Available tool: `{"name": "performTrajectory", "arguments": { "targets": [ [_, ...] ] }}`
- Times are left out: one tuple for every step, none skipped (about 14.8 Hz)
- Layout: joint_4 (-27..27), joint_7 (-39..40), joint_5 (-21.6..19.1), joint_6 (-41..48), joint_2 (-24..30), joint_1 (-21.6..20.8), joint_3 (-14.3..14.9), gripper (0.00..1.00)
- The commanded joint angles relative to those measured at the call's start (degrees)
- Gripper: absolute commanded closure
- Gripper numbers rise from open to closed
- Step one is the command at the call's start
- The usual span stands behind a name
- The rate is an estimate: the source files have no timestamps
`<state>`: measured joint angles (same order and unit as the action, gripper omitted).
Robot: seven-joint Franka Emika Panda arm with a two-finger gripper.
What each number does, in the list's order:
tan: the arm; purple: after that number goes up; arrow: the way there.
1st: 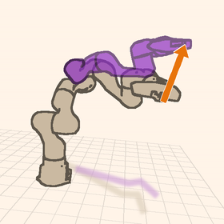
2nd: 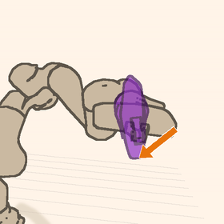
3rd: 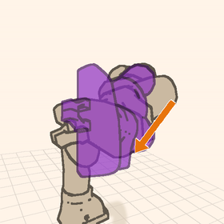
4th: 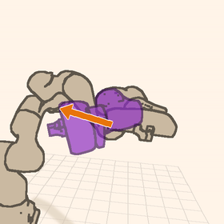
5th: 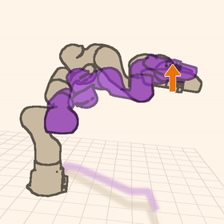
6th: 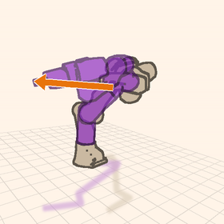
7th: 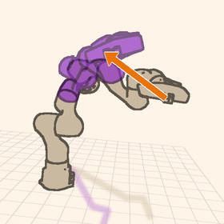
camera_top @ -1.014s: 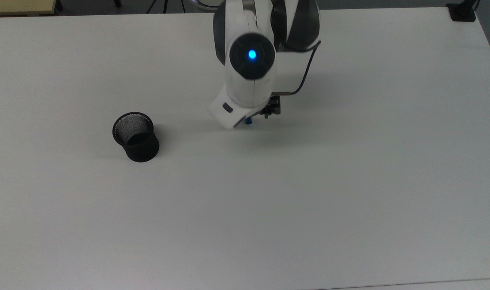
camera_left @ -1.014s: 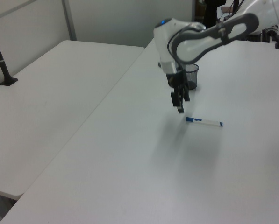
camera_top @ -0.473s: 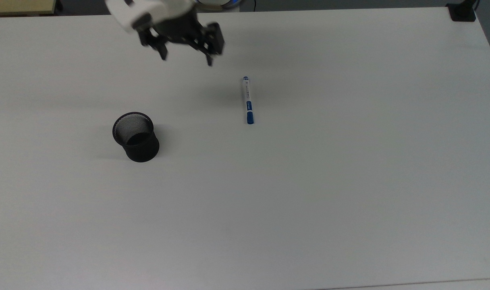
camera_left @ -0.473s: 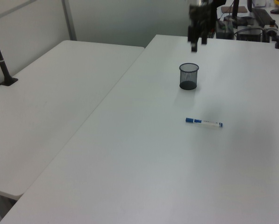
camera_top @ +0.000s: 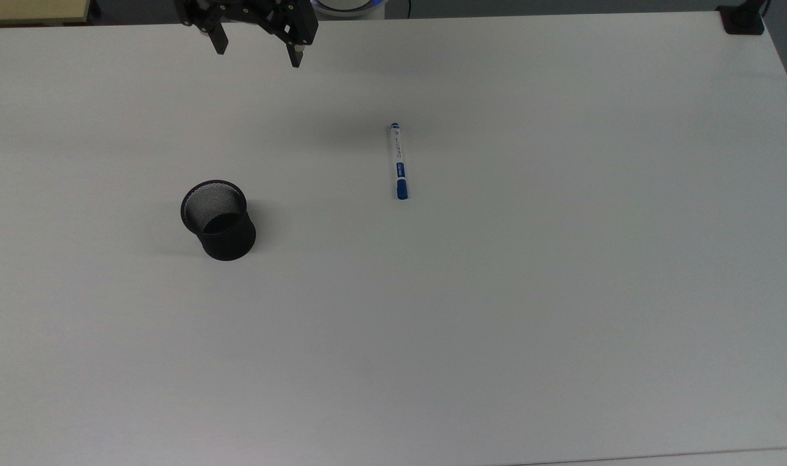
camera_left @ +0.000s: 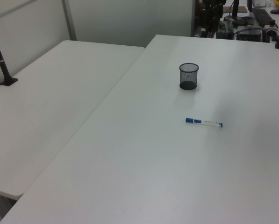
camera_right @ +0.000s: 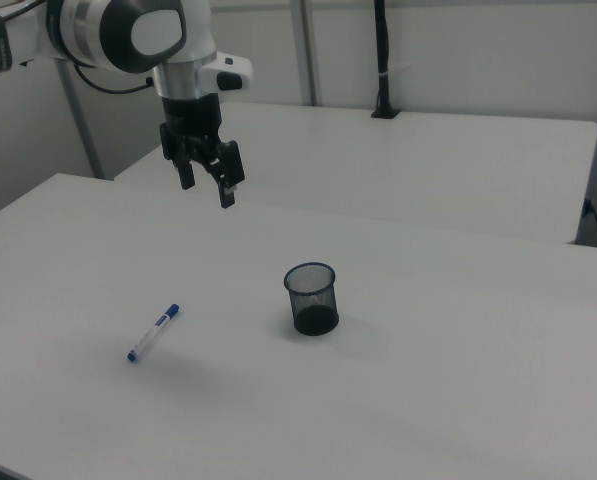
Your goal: Remove the marker
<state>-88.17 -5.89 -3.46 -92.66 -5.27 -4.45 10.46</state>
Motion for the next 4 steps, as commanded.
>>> {"name": "performTrajectory", "arguments": {
  "targets": [
    [-1.8,-0.9,0.8,-0.4,1.9,0.8,-0.4,0.00],
    [-1.8,-1.0,0.8,-0.5,1.8,0.8,-0.3,0.00],
    [-1.8,-0.9,0.8,-0.4,1.9,0.9,-0.4,0.00],
    [-1.8,-0.9,0.8,-0.3,2.0,0.9,-0.3,0.00]
  ]
}}
